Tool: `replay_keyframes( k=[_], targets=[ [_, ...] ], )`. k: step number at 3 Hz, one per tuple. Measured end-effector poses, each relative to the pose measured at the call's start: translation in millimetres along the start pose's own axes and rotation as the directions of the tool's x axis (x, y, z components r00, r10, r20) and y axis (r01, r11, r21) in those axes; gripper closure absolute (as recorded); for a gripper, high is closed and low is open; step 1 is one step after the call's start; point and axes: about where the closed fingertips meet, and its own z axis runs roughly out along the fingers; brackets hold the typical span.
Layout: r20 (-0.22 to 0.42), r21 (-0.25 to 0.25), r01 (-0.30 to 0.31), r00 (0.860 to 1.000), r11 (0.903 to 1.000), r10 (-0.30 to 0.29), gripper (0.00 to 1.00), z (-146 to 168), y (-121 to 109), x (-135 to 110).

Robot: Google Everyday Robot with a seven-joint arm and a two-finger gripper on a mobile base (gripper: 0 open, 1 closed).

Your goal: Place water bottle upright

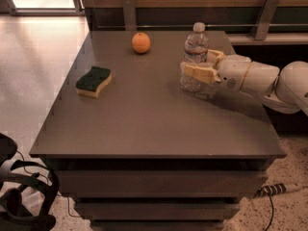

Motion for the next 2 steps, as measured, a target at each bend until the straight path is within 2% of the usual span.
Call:
replay_keyframes(
  k=[1, 2],
  targets=[
    [0.001, -0.004, 0.000, 1.000, 1.0000, 0.000, 0.00, 2.2, 1.5, -0.5],
    [0.001, -0.005, 0.000, 1.000, 1.0000, 0.000, 0.00, 2.8, 1.8, -0.6]
  ],
)
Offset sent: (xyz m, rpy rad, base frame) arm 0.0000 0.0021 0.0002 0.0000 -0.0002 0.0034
